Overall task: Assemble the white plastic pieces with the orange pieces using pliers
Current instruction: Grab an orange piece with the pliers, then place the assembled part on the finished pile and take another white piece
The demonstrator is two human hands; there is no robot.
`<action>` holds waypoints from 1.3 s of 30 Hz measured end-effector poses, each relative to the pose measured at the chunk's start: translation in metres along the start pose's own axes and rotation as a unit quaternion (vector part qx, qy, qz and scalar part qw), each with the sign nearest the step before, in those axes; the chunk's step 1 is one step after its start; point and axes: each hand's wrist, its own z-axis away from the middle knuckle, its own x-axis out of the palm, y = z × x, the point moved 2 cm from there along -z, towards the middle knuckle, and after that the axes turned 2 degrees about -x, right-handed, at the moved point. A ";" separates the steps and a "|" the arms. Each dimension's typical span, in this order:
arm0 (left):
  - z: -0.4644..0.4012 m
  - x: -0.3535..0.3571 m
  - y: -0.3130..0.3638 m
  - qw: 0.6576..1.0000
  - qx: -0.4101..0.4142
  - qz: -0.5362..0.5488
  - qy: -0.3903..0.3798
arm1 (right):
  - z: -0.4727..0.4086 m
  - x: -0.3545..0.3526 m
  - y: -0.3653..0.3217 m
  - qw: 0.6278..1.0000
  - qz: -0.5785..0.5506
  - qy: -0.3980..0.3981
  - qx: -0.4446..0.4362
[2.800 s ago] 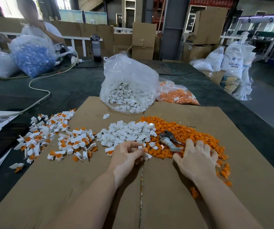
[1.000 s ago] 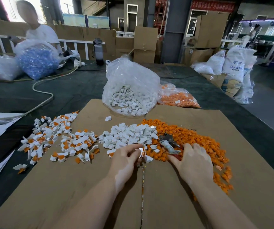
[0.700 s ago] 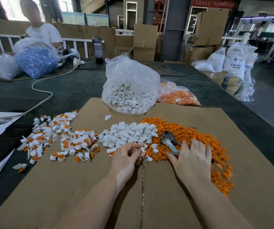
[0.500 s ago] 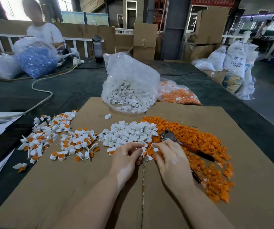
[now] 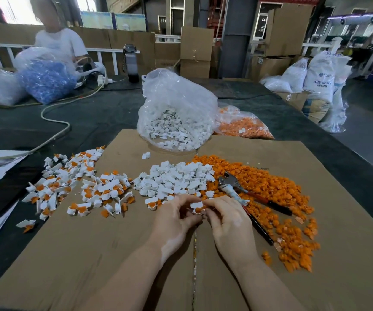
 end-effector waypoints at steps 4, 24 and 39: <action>0.001 0.000 0.000 0.999 0.013 -0.031 0.002 | 0.001 0.000 -0.003 1.000 -0.005 -0.025 -0.013; -0.019 -0.084 -0.024 0.925 -0.049 -0.256 0.275 | 0.000 0.002 0.002 0.999 0.035 -0.002 0.033; -0.011 -0.062 -0.021 0.875 0.006 -0.437 0.208 | 0.000 0.003 0.004 0.998 0.057 0.006 0.022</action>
